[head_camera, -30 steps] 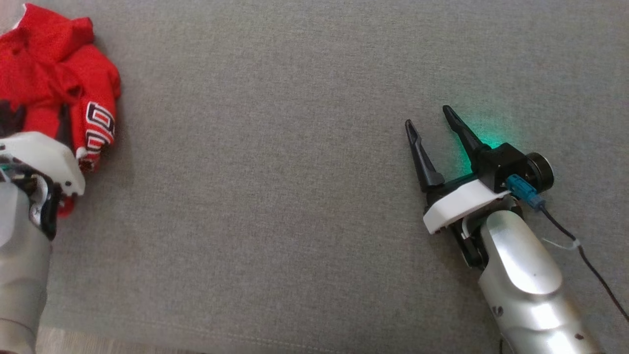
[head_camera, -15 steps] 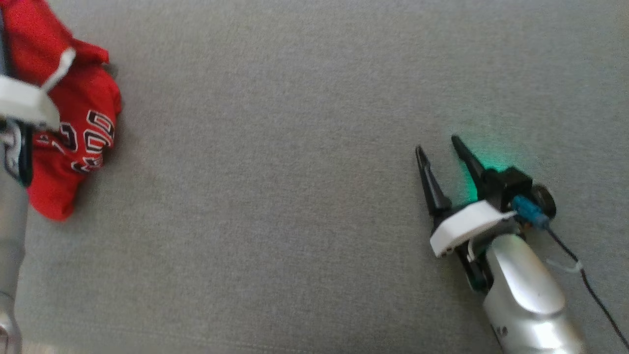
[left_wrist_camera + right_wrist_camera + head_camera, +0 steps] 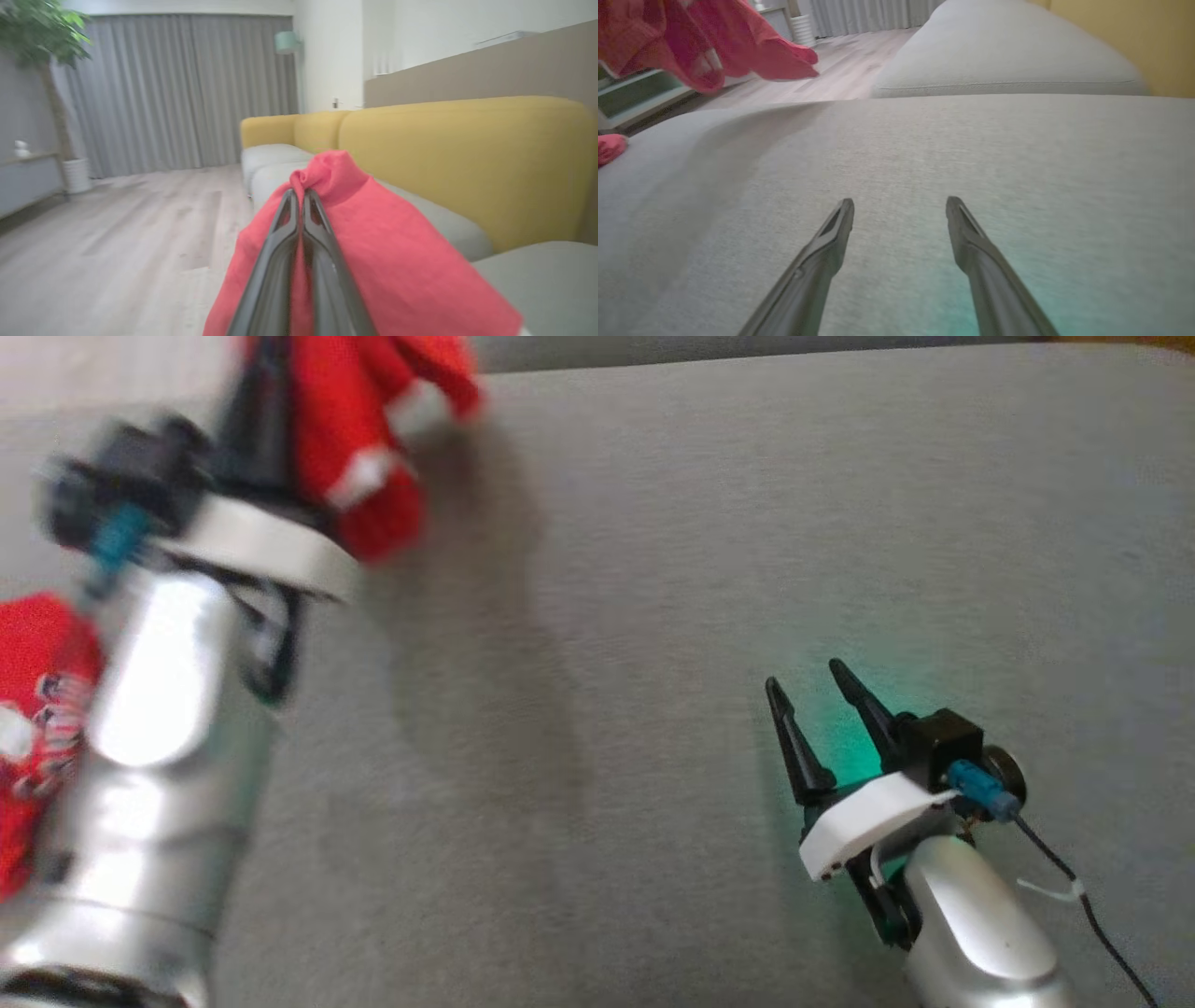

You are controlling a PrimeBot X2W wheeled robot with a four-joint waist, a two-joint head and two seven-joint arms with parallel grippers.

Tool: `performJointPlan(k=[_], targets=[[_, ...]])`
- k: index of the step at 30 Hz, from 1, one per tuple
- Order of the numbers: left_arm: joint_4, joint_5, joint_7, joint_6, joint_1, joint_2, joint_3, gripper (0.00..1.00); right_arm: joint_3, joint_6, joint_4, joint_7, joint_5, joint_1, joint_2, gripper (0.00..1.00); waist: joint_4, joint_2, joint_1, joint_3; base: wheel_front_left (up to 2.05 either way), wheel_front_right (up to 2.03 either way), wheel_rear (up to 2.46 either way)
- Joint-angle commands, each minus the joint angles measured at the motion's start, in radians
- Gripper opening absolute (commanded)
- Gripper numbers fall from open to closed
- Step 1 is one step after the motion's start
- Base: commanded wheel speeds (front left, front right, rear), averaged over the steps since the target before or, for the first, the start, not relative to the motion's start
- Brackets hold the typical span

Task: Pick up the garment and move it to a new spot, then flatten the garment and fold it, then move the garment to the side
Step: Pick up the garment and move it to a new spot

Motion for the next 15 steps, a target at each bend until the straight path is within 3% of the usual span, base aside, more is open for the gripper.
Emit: performJointPlan(k=[1, 7, 13, 14, 15], targets=[[-0.037, -0.008, -0.008, -0.001, -0.012, 0.021, 0.02, 0.0, 0.021, -0.001, -0.027, -0.003, 0.006, 0.004, 0.008, 1.0, -0.09, 0.0, 0.0001, -0.043, 0.0, 0.0, 0.0], [-0.049, -0.042, -0.016, -0.009, 0.098, -0.128, -0.046, 0.0, 0.026, -0.001, -0.033, -0.003, 0.017, 0.027, 0.009, 1.0, -0.223, 0.0, 0.0001, -0.067, 0.0, 0.0, 0.0], [0.023, -0.078, -0.021, -0.004, 0.209, -0.19, -0.097, 0.0, 0.047, -0.001, -0.031, -0.003, 0.038, 0.046, 0.009, 1.0, -0.306, 0.0, 0.0001, -0.082, 0.0, 0.0, 0.0], [0.034, -0.078, -0.021, 0.004, 0.226, -0.192, -0.102, 0.11, 0.049, -0.001, -0.031, -0.003, 0.043, 0.049, 0.009, 1.0, -0.313, 0.0, 0.0001, -0.082, 0.0, 0.0, 0.0], [0.042, -0.077, -0.021, 0.013, 0.241, -0.194, -0.102, 0.64, 0.051, -0.001, -0.032, -0.003, 0.046, 0.05, 0.009, 1.0, -0.318, 0.0, 0.0001, -0.083, 0.0, 0.0, 0.0]])
